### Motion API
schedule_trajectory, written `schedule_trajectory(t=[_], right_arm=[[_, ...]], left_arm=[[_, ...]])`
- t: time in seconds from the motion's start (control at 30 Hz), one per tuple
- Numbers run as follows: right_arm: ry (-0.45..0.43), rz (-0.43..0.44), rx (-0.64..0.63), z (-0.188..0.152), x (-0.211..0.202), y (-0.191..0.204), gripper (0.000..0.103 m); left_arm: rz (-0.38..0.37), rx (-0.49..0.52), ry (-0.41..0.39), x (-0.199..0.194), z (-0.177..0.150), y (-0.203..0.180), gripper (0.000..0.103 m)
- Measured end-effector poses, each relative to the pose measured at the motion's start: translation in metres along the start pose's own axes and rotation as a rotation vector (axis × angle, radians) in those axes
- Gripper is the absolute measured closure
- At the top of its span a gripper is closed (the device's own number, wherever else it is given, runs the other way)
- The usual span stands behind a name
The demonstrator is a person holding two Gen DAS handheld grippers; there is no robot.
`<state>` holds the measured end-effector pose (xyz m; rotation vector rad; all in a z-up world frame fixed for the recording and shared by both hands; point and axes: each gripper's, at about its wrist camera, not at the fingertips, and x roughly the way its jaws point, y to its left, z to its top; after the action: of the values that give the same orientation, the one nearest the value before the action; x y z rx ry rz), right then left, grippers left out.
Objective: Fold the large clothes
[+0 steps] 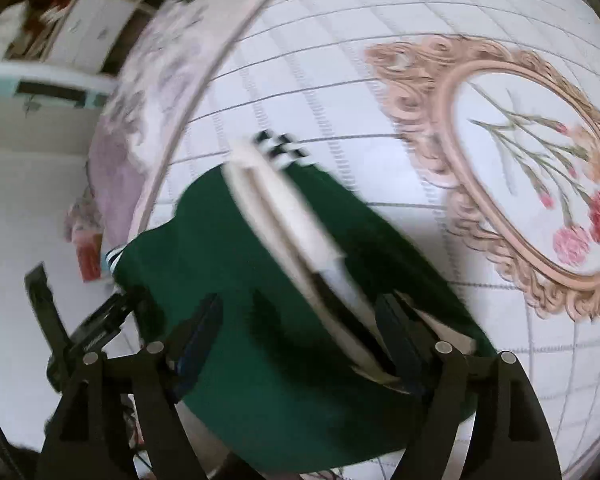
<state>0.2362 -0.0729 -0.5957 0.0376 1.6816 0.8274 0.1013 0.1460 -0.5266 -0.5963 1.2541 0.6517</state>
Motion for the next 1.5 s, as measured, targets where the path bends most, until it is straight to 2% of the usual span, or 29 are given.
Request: schedule_trajectory(t=[0.03, 0.07, 0.1, 0.23, 0.27, 0.33, 0.37, 0.4, 0.43, 0.53, 0.6, 0.63, 0.7, 0.77, 0.8, 0.87, 0.9, 0.97, 1.03, 1.1, 1.17, 1.27, 1.33, 1.37, 1.4, 1.5], right_arm=[[0.034, 0.037, 0.007, -0.001, 0.011, 0.0, 0.048], [0.055, 0.038, 0.024, -0.002, 0.018, 0.0, 0.083], [0.083, 0.045, 0.067, -0.001, 0.033, -0.009, 0.086], [0.142, 0.385, 0.489, -0.01, 0.072, -0.083, 0.094], [0.138, 0.399, 0.496, -0.012, 0.07, -0.087, 0.093], [0.084, 0.321, 0.371, -0.014, 0.048, -0.07, 0.08], [0.049, 0.288, 0.334, -0.02, 0.035, -0.064, 0.061], [0.009, 0.264, 0.318, -0.028, 0.02, -0.058, 0.036], [-0.043, 0.239, 0.323, -0.04, 0.003, -0.056, 0.026], [-0.215, 0.186, 0.418, -0.092, -0.039, -0.06, 0.023], [-0.274, 0.163, 0.538, -0.134, -0.051, -0.075, 0.013], [-0.296, 0.164, 0.625, -0.166, -0.05, -0.088, 0.011], [-0.291, 0.2, 0.693, -0.201, -0.031, -0.1, 0.009], [-0.217, 0.288, 0.723, -0.225, 0.013, -0.11, 0.009], [-0.164, 0.379, 0.743, -0.23, 0.042, -0.118, 0.008], [-0.184, 0.534, 0.753, -0.23, 0.071, -0.125, 0.0], [-0.201, 0.598, 0.746, -0.223, 0.079, -0.127, 0.0], [-0.192, 0.666, 0.692, -0.204, 0.085, -0.121, 0.0], [-0.179, 0.584, 0.625, -0.183, 0.085, -0.109, 0.008], [-0.16, 0.572, 0.656, -0.175, 0.082, -0.113, 0.042], [-0.135, 0.598, 0.694, -0.168, 0.073, -0.124, 0.047], [-0.178, 0.469, 0.63, -0.148, 0.028, -0.14, 0.048], [-0.174, 0.361, 0.576, -0.131, 0.003, -0.155, 0.039], [-0.153, 0.3, 0.558, -0.123, -0.004, -0.159, 0.028], [-0.125, 0.234, 0.561, -0.114, -0.012, -0.166, 0.024], [-0.116, 0.196, 0.566, -0.102, -0.025, -0.174, 0.017]], left_arm=[[0.002, 0.008, 0.003, 0.001, 0.0, -0.002, 0.0], [0.005, 0.014, 0.003, 0.001, 0.0, -0.003, 0.0], [0.012, 0.024, 0.001, 0.001, -0.001, -0.005, 0.0], [0.027, 0.021, 0.019, 0.002, -0.004, 0.0, 0.0], [0.023, 0.005, 0.029, 0.001, -0.005, 0.004, 0.0], [0.025, -0.032, 0.037, -0.005, -0.01, 0.013, 0.0], [0.014, -0.063, 0.037, -0.011, -0.015, 0.022, 0.0], [0.009, -0.083, 0.04, -0.014, -0.02, 0.027, 0.0], [0.008, -0.112, 0.045, -0.018, -0.026, 0.034, 0.0], [0.0, -0.187, 0.072, -0.021, -0.042, 0.051, 0.0], [-0.012, -0.222, 0.097, -0.018, -0.049, 0.06, 0.0], [-0.013, -0.234, 0.106, -0.016, -0.05, 0.063, 0.0], [-0.025, -0.242, 0.102, -0.011, -0.05, 0.066, 0.0], [-0.035, -0.23, 0.089, -0.004, -0.048, 0.064, 0.0], [-0.043, -0.224, 0.083, -0.001, -0.047, 0.062, 0.0], [-0.078, -0.216, 0.075, 0.008, -0.043, 0.058, 0.0], [-0.096, -0.219, 0.076, 0.011, -0.041, 0.056, 0.0], [-0.138, -0.236, 0.085, 0.019, -0.038, 0.052, 0.0], [-0.165, -0.249, 0.09, 0.021, -0.035, 0.05, 0.0], [-0.18, -0.242, 0.089, 0.015, -0.034, 0.042, 0.0], [-0.193, -0.211, 0.083, 0.004, -0.033, 0.033, 0.0], [-0.227, -0.146, 0.077, -0.02, -0.035, 0.008, 0.0], [-0.238, -0.098, 0.082, -0.029, -0.035, -0.013, 0.0], [-0.247, -0.071, 0.085, -0.032, -0.033, -0.023, 0.0], [-0.247, -0.033, 0.082, -0.033, -0.029, -0.035, 0.0], [-0.203, 0.063, 0.043, -0.03, -0.009, -0.059, 0.0]])
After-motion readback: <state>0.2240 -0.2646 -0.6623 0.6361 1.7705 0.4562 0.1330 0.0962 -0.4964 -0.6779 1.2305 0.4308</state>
